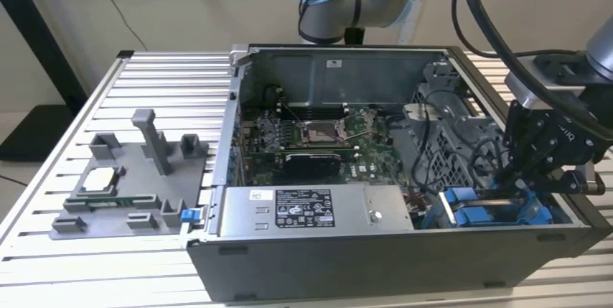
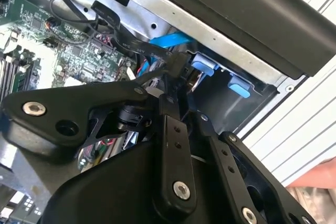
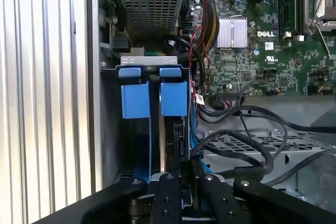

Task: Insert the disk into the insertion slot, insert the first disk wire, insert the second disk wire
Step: 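Insert the first disk wire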

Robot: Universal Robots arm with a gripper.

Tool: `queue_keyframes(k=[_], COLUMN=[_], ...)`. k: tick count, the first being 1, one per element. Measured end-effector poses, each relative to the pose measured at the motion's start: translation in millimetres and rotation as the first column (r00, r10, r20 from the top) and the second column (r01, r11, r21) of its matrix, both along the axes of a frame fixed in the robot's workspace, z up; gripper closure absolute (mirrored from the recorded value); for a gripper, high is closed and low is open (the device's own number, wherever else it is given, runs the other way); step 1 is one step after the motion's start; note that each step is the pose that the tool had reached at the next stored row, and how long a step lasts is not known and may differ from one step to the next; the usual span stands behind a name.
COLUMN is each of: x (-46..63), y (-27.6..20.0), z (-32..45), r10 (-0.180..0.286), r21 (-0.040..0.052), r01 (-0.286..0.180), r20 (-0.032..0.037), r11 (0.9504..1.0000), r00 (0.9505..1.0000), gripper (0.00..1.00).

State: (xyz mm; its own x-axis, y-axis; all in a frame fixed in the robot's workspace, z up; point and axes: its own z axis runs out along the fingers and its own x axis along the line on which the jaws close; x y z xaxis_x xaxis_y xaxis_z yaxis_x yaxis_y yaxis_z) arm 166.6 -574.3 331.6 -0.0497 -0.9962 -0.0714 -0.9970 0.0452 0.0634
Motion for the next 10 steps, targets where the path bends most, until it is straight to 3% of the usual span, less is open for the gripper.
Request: queue_keyframes(k=[2, 3, 8, 10], x=[0.0, -0.1, 0.0, 0.0], y=[0.0, 0.1, 0.1, 0.1], z=[-1.9, -2.4, 3.7, 11.3], r10=[0.000, 0.000, 0.000, 0.000], r21=[0.0020, 0.0034, 0.0031, 0.0025], r01=[0.000, 0.000, 0.000, 0.000], r20=[-0.0002, -0.0005, -0.0006, -0.0007], r11=[1.0000, 1.0000, 1.0000, 1.0000], r00=[1.0000, 1.0000, 1.0000, 1.0000], gripper=[1.00, 0.00, 0.00, 0.00])
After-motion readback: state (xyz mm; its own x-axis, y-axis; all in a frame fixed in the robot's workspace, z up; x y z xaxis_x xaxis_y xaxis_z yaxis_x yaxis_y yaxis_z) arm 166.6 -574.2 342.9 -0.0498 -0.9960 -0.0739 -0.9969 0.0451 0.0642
